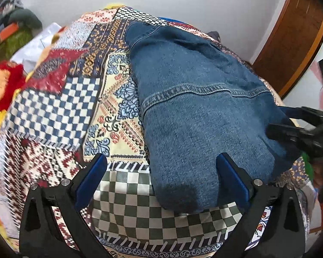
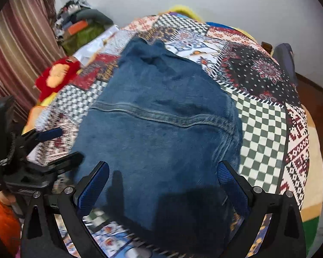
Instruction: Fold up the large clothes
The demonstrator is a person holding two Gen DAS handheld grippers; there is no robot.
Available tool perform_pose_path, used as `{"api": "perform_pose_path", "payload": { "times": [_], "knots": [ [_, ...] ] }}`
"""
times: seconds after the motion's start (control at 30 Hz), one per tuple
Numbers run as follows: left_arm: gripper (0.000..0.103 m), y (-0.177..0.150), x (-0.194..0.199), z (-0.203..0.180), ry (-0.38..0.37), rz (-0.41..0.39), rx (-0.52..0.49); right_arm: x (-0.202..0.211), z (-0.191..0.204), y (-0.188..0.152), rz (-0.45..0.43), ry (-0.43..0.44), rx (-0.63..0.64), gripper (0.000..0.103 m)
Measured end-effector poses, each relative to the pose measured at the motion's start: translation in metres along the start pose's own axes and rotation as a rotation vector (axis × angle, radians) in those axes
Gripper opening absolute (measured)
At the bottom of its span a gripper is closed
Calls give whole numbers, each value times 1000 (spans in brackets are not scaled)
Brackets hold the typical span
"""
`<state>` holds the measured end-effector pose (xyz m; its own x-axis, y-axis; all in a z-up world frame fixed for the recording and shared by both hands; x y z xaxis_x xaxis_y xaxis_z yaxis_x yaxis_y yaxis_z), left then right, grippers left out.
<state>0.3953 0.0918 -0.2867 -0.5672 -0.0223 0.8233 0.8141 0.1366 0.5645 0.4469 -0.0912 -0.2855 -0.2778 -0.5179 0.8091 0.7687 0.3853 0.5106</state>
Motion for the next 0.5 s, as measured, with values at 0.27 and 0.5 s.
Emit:
{"api": "perform_pose_path", "payload": {
  "times": [0.27, 0.5],
  "knots": [
    [103, -9, 0, 5, -44, 18, 14, -2, -75, -18, 38, -67, -117, 100],
    [103, 7, 14, 11, 36, 2, -28, 34, -90, -16, -8, -43, -179, 100]
  ]
}}
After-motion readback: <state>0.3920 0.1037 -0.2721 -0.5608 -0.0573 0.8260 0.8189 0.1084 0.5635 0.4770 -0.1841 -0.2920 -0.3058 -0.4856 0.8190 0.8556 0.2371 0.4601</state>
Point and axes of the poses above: each gripper's, at about its wrist camera, not at the fingertips, and x roughly against the way its jaws point, z to its left, y to its top, the point moved 10 cm from there along -x, roughly the way its jaws point, and after that the axes turned 10 degrees about y, right-handed, at the moved point
